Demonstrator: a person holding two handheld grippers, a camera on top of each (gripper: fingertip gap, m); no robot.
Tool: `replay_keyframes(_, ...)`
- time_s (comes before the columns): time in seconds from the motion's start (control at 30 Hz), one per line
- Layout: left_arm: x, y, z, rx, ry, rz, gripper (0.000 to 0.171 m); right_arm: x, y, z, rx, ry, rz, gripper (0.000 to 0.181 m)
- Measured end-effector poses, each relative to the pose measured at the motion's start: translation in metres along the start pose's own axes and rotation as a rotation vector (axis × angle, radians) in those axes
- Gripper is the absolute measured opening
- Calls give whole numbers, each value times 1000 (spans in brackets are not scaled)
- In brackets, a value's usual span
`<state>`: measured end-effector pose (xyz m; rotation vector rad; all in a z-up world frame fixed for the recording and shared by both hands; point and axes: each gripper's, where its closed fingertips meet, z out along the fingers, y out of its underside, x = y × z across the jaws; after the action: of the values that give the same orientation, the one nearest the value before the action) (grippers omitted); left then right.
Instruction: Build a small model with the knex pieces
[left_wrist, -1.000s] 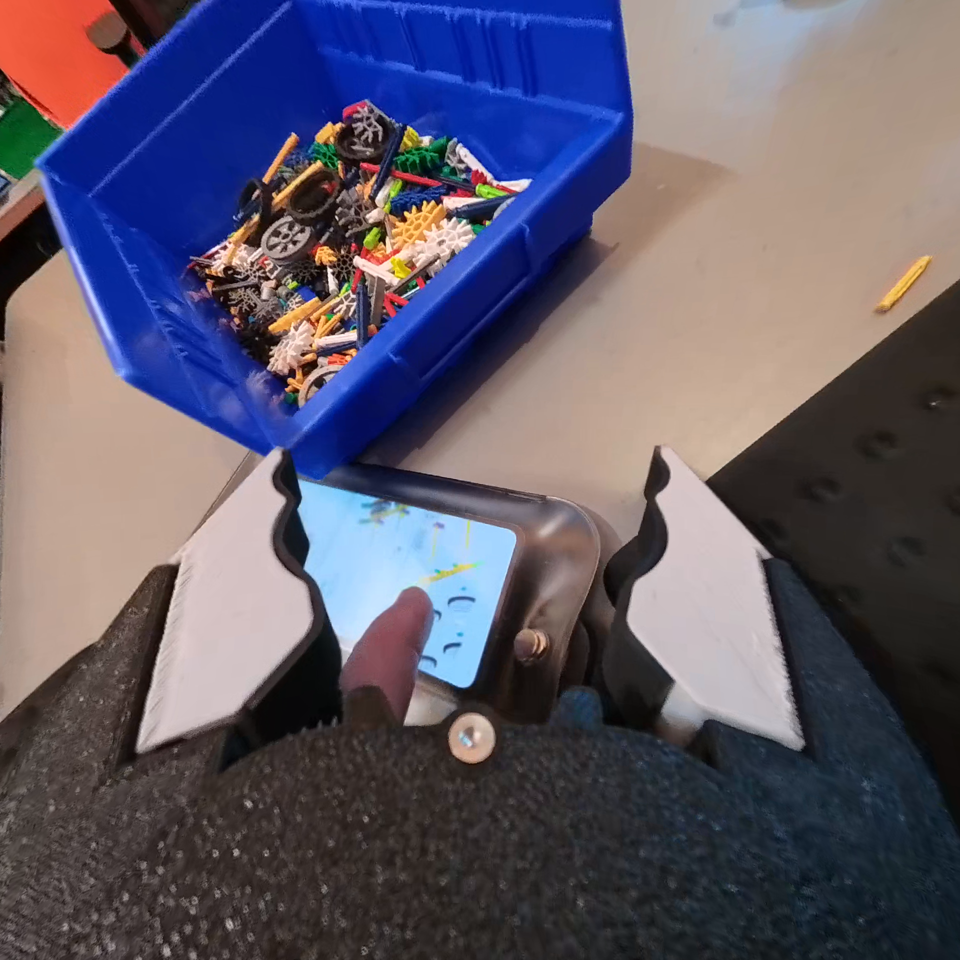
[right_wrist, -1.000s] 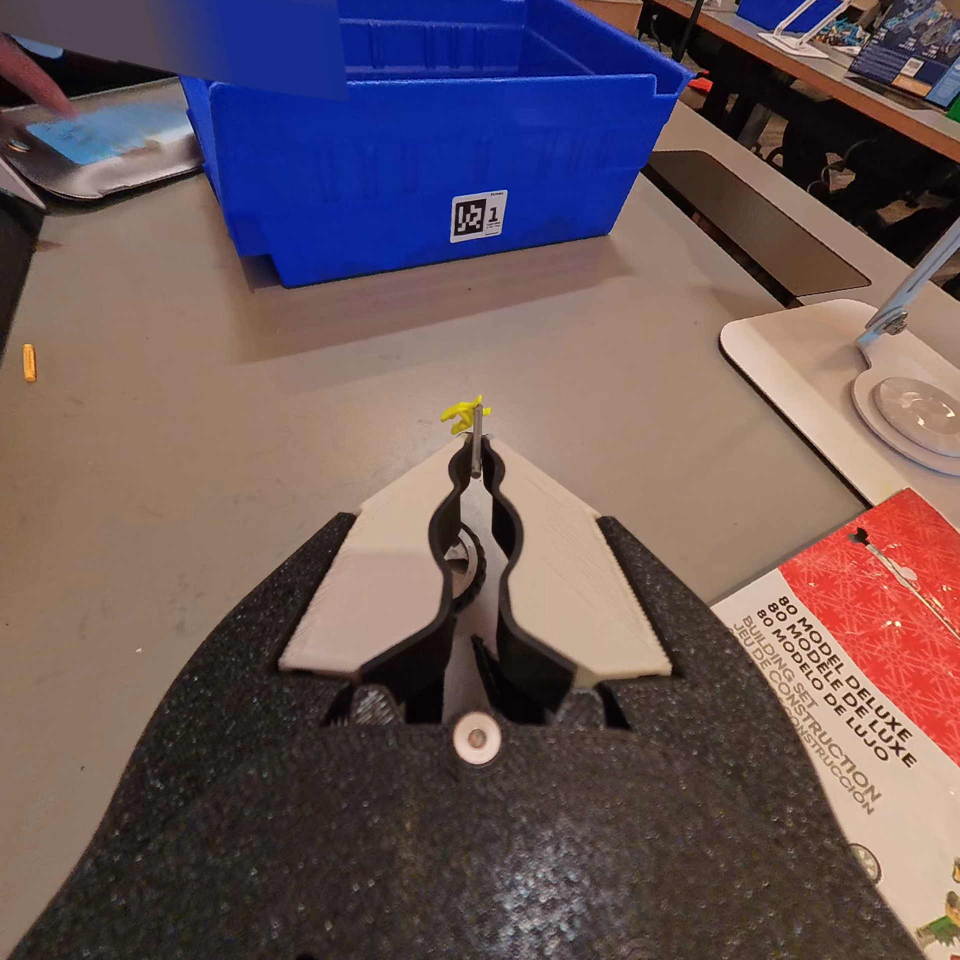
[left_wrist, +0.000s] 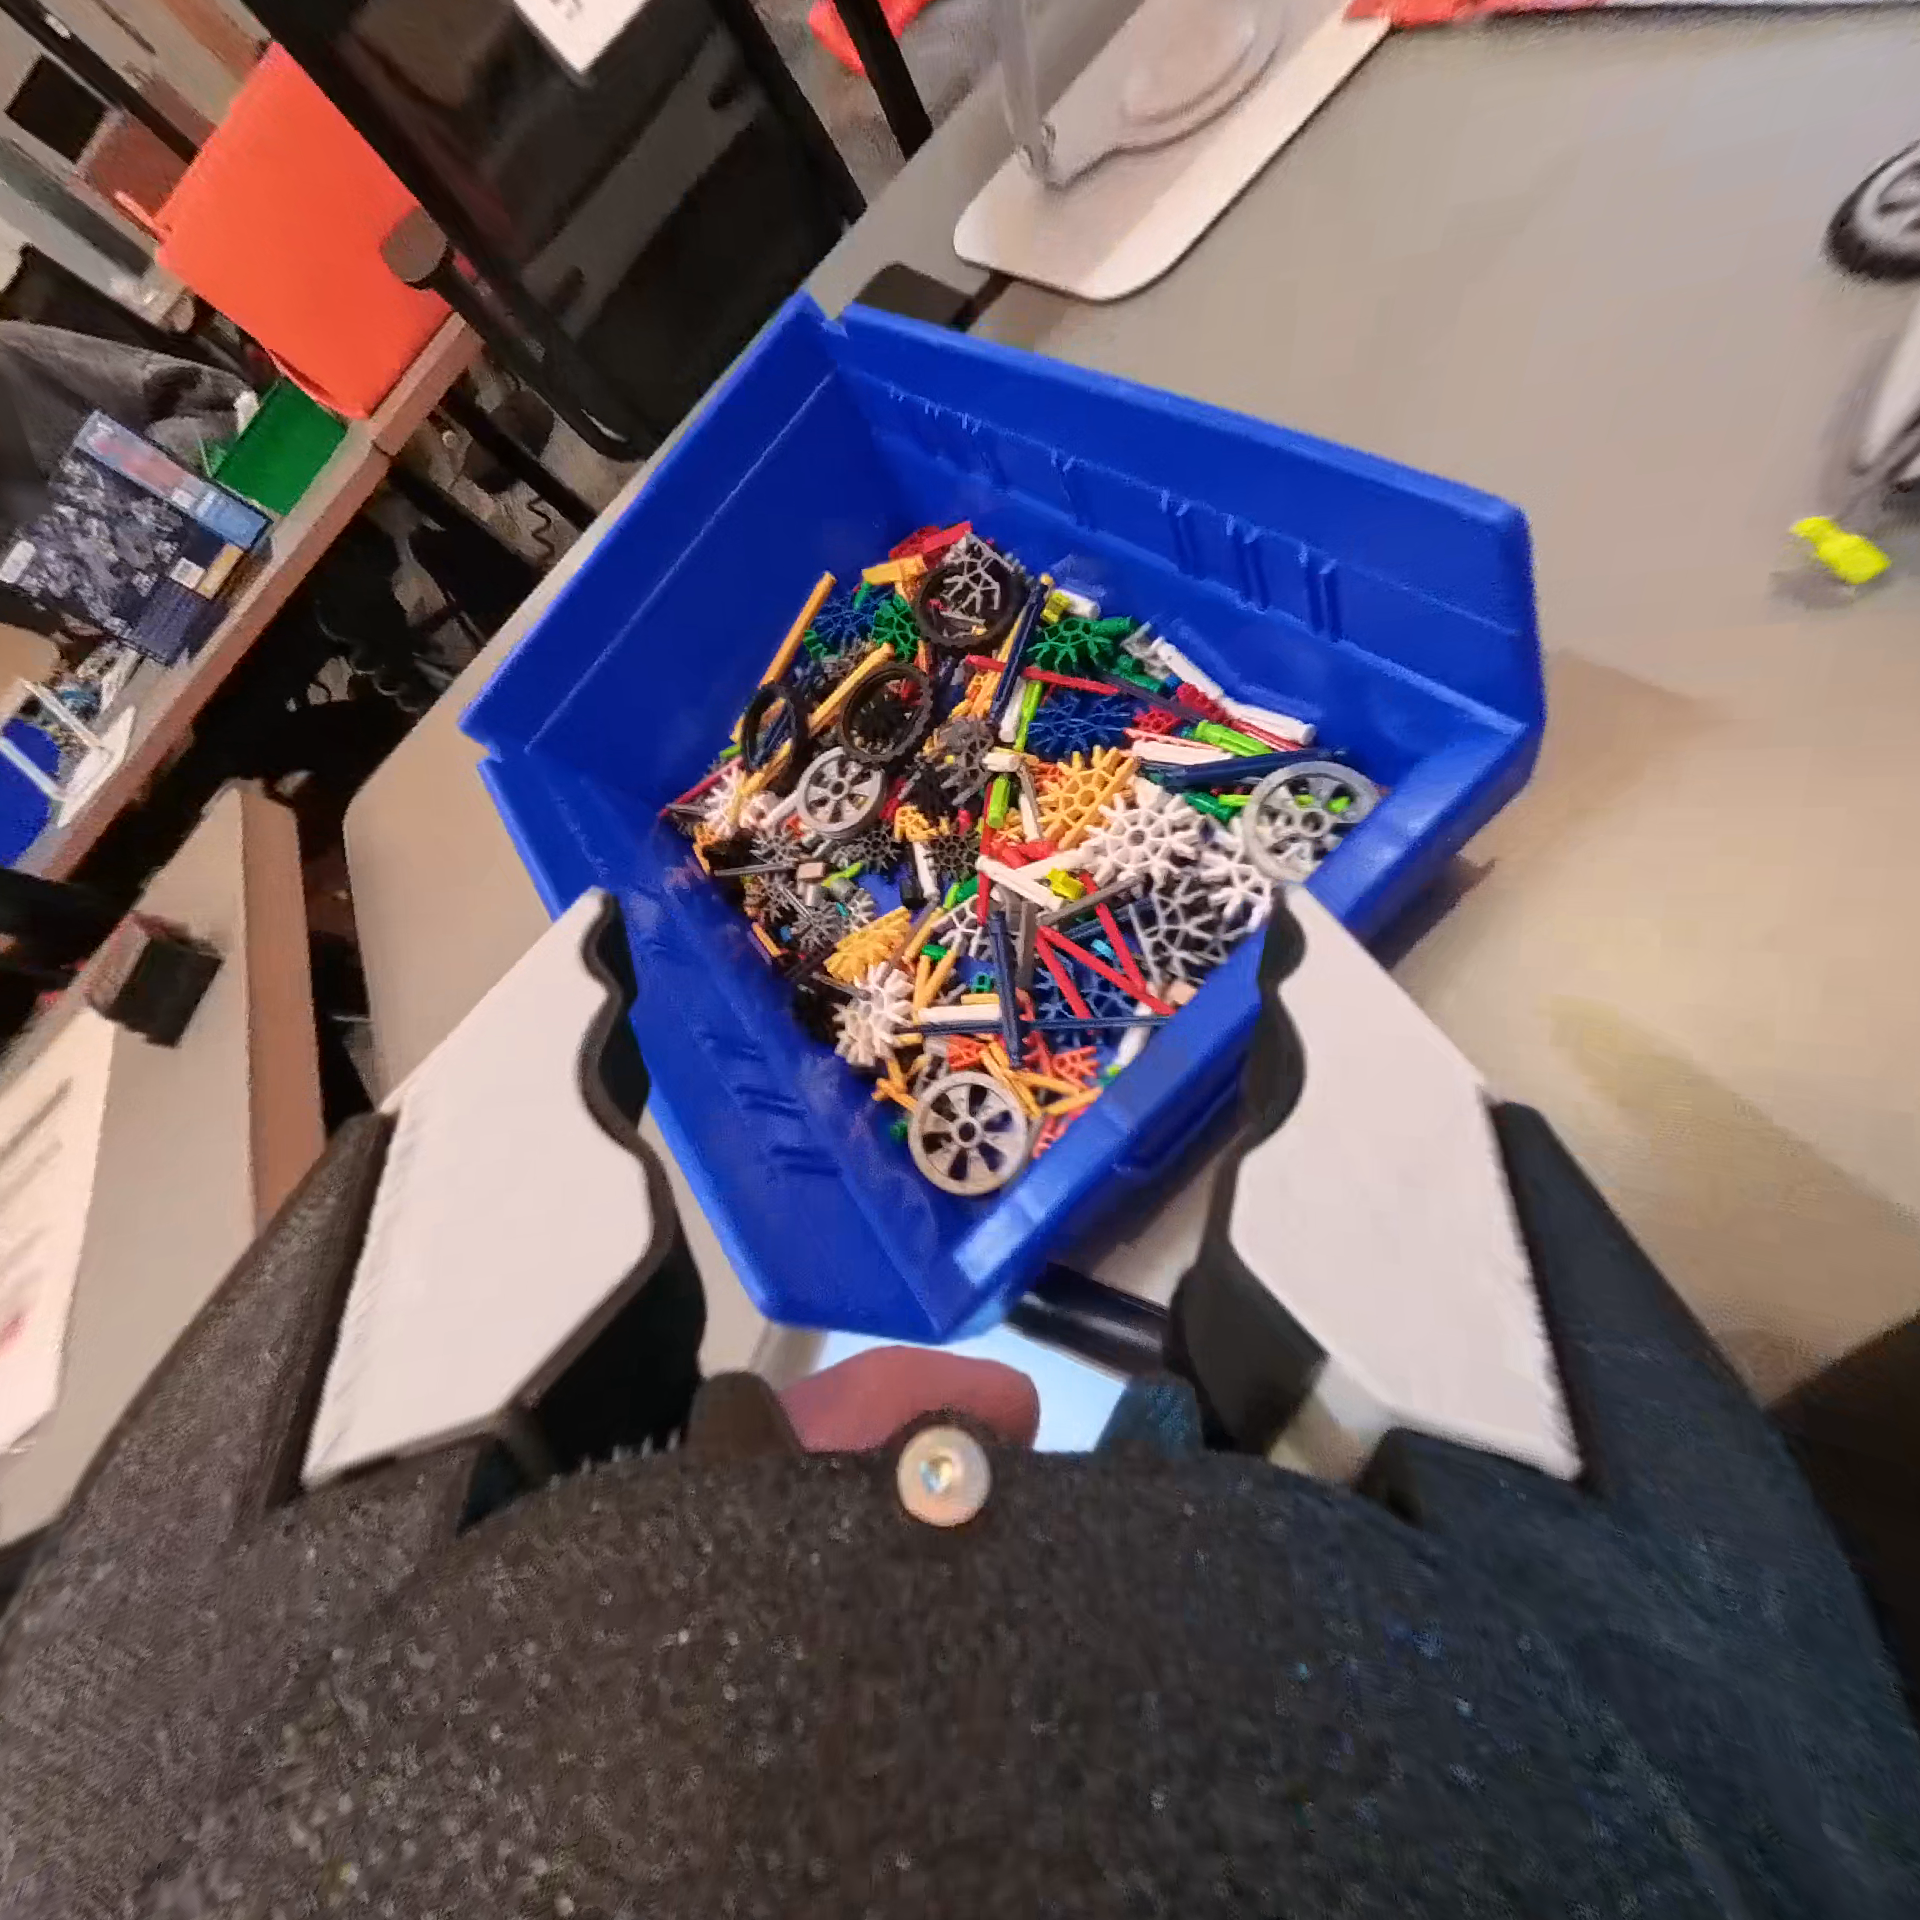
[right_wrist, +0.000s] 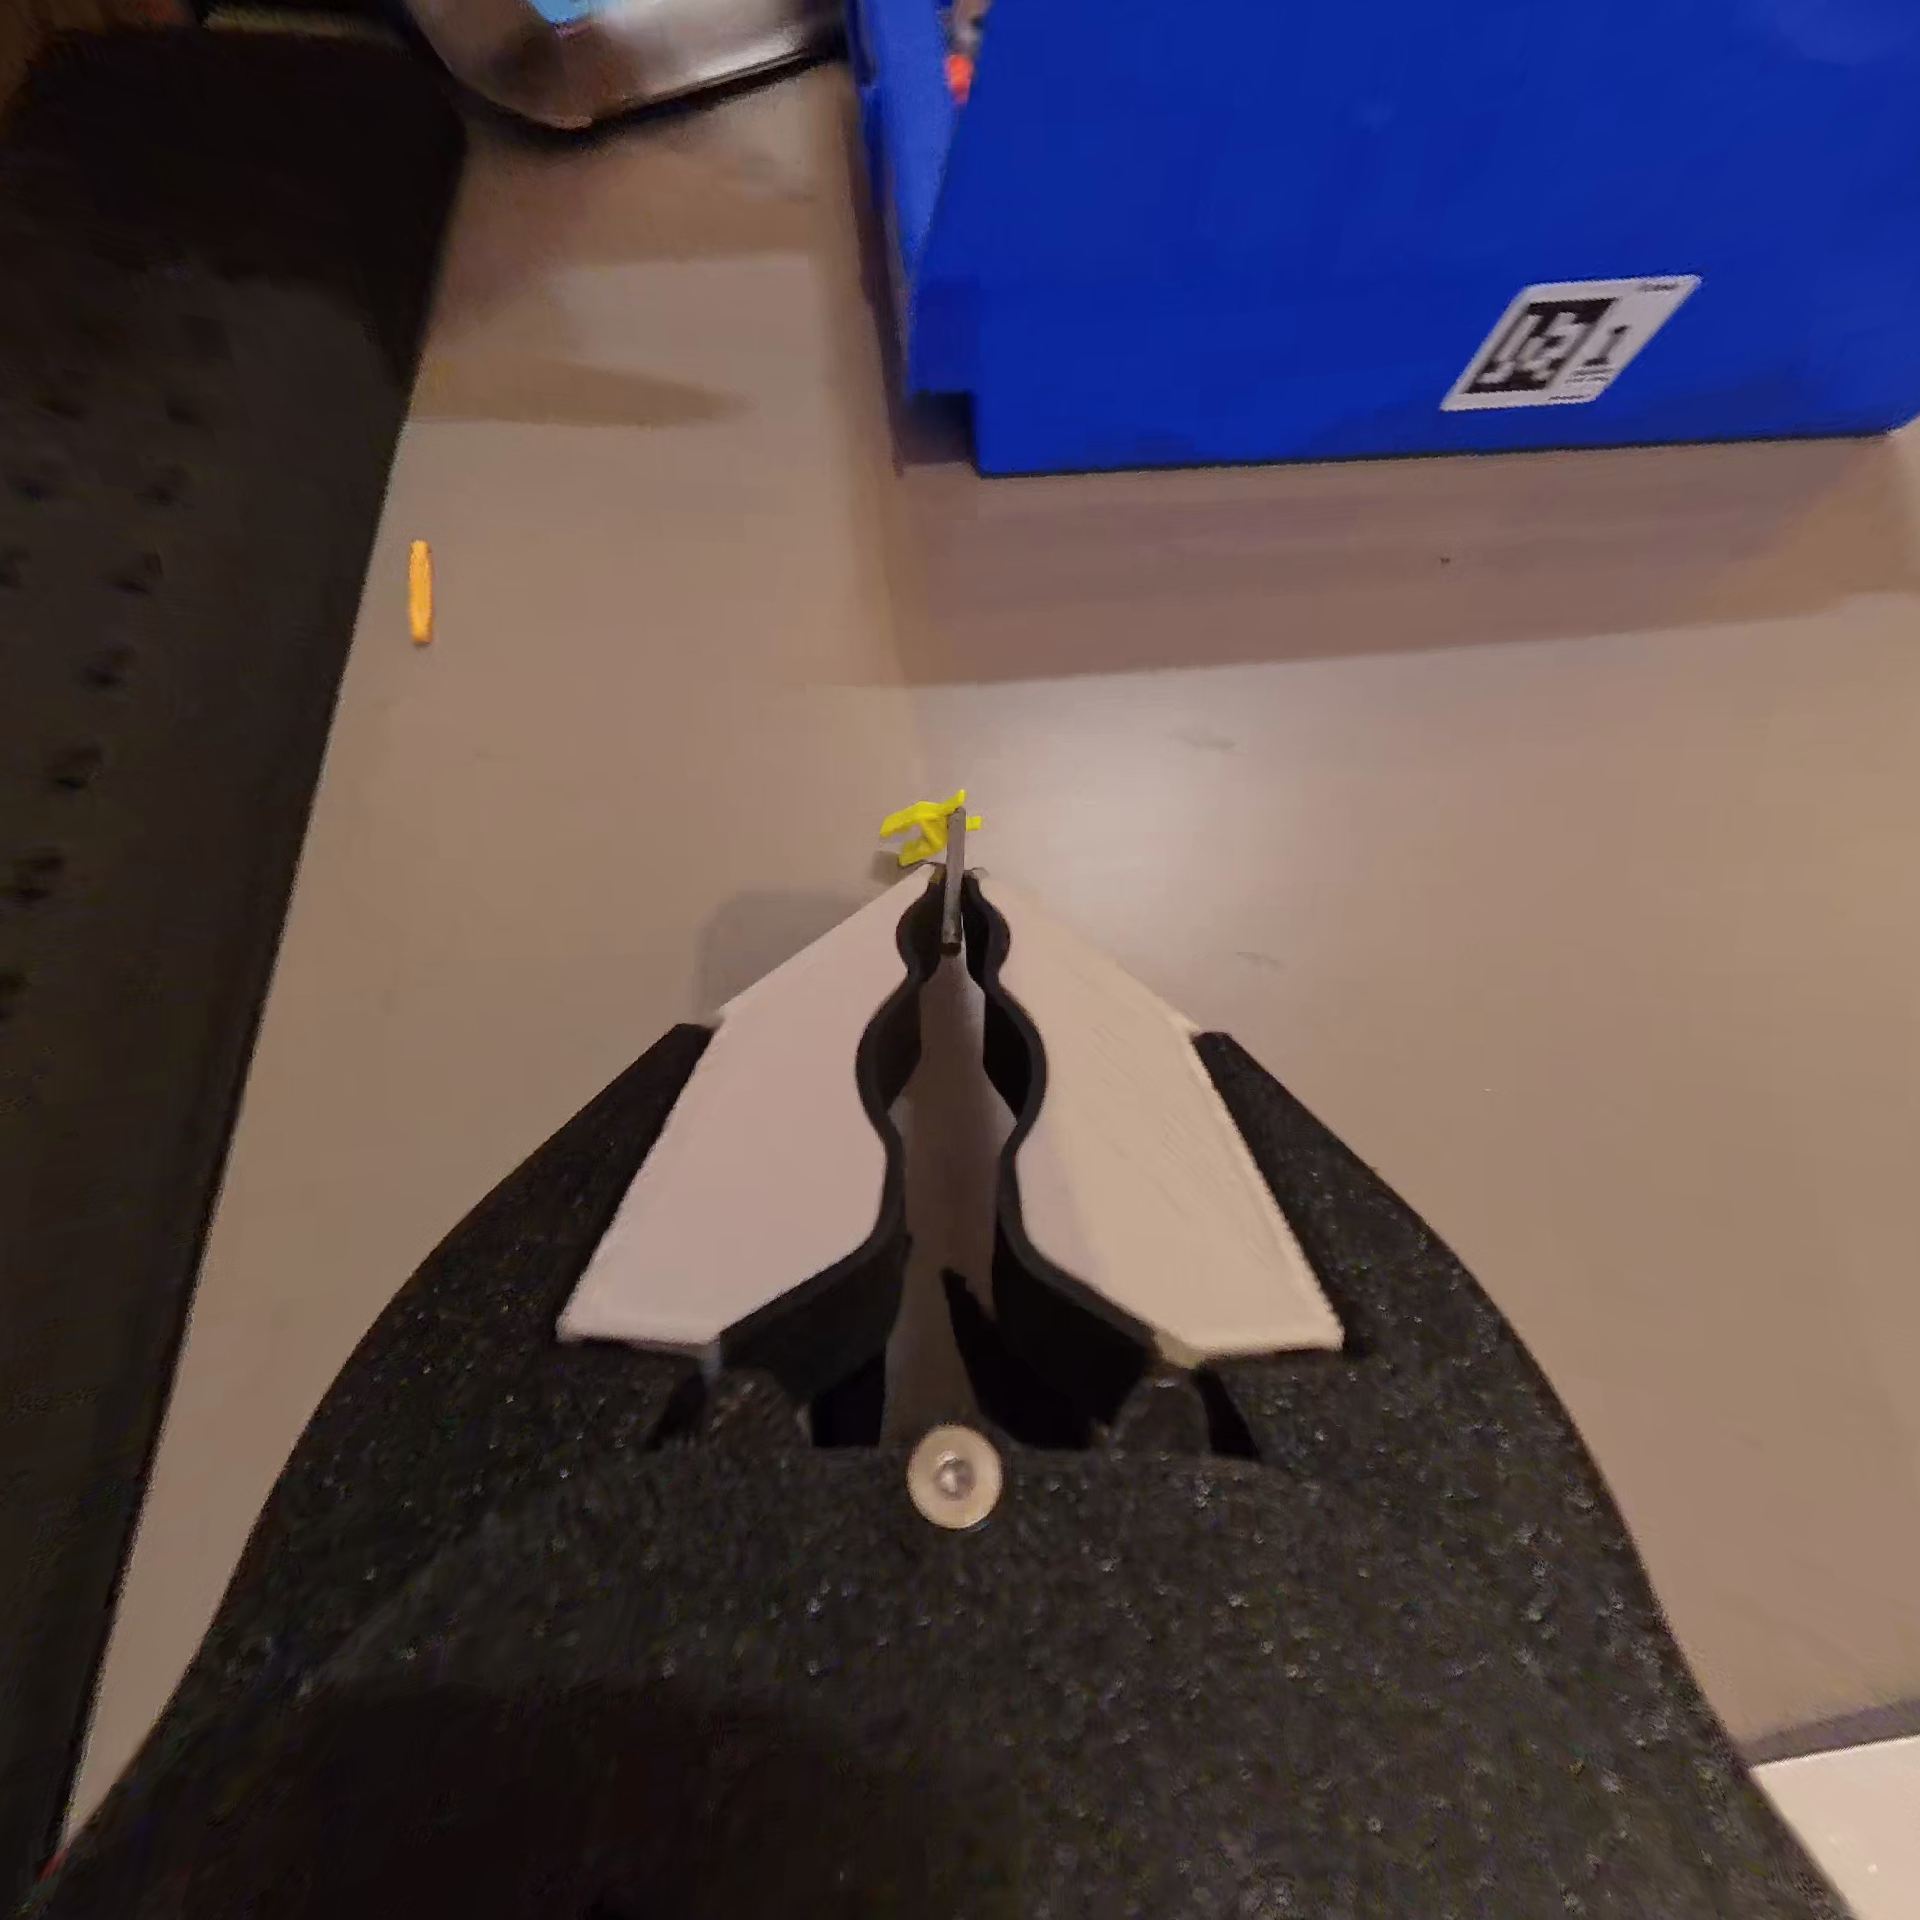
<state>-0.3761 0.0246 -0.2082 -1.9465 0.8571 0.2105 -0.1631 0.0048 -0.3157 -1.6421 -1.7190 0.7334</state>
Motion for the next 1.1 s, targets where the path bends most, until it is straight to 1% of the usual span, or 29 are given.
replay_keyframes(0.03, -3, -3, 5, -32, -1, 28, 108, -3, 2, 1, -23, 5, -20, 3)
replay_keyframes(0.07, -5, -8, 9, -48, 1, 59, 98, -4, 4, 2, -45, 12, -41, 3)
replay_keyframes(0.1, -7, -15, 14, -52, 10, 80, 92, -7, 6, 3, -67, 12, -54, 3)
replay_keyframes(0.17, -11, -21, 24, -92, 48, 101, 83, -10, 14, 5, -113, 6, -50, 3)
replay_keyframes(0.23, -21, -29, 35, -105, 66, 98, 72, -11, 16, 3, -126, 7, -49, 3)
replay_keyframes(0.3, -26, -26, 46, -169, 119, 90, 63, -10, 18, 1, -144, 23, -64, 4)
replay_keyframes(0.33, -29, -26, 50, -187, 130, 92, 61, -10, 18, 0, -148, 33, -68, 8)
replay_keyframes(0.37, -30, -23, 55, -214, 154, 77, 64, -11, 18, -2, -151, 34, -70, 11)
replay_keyframes(0.43, -29, -17, 63, -260, 203, 68, 58, -11, 19, -4, -152, 35, -64, 15)
replay_keyframes(0.47, -28, -13, 66, -285, 228, 80, 59, -11, 18, -6, -143, 33, -61, 18)
replay_keyframes(0.5, -29, -7, 69, -318, 242, 90, 62, -10, 17, -8, -131, 35, -58, 18)
replay_keyframes(0.6, -33, 10, 75, -422, 300, 119, 57, -6, 12, -13, -91, 49, -36, 18)
replay_keyframes(0.63, -41, 14, 77, -453, 290, 139, 54, -4, 11, -14, -82, 52, -25, 18)
replay_keyframes(0.67, -43, 15, 78, -470, 315, 145, 51, -3, 11, -15, -77, 54, -18, 18)
replay_keyframes(0.73, -33, 14, 74, -508, 421, 133, 43, 0, 11, -15, -63, 59, -10, 17)
replay_keyframes(0.83, -15, 22, 68, -610, 537, 205, 39, 3, 13, -16, -57, 64, 1, 16)
replay_keyframes(0.87, -13, 24, 70, -625, 547, 220, 39, 4, 13, -16, -55, 68, 2, 16)
replay_keyframes(0.93, -18, 23, 82, -614, 523, 236, 37, 6, 11, -18, -37, 77, 0, 15)
replay_keyframes(1.0, -18, 19, 92, -584, 542, 247, 36, 7, 8, -19, -21, 81, 0, 14)
replay_keyframes(1.07, -14, 15, 102, -554, 596, 239, 35, 7, 6, -20, -12, 85, -2, 14)
replay_keyframes(1.1, -19, 15, 111, -550, 583, 253, 35, 8, 6, -20, -11, 86, -3, 14)
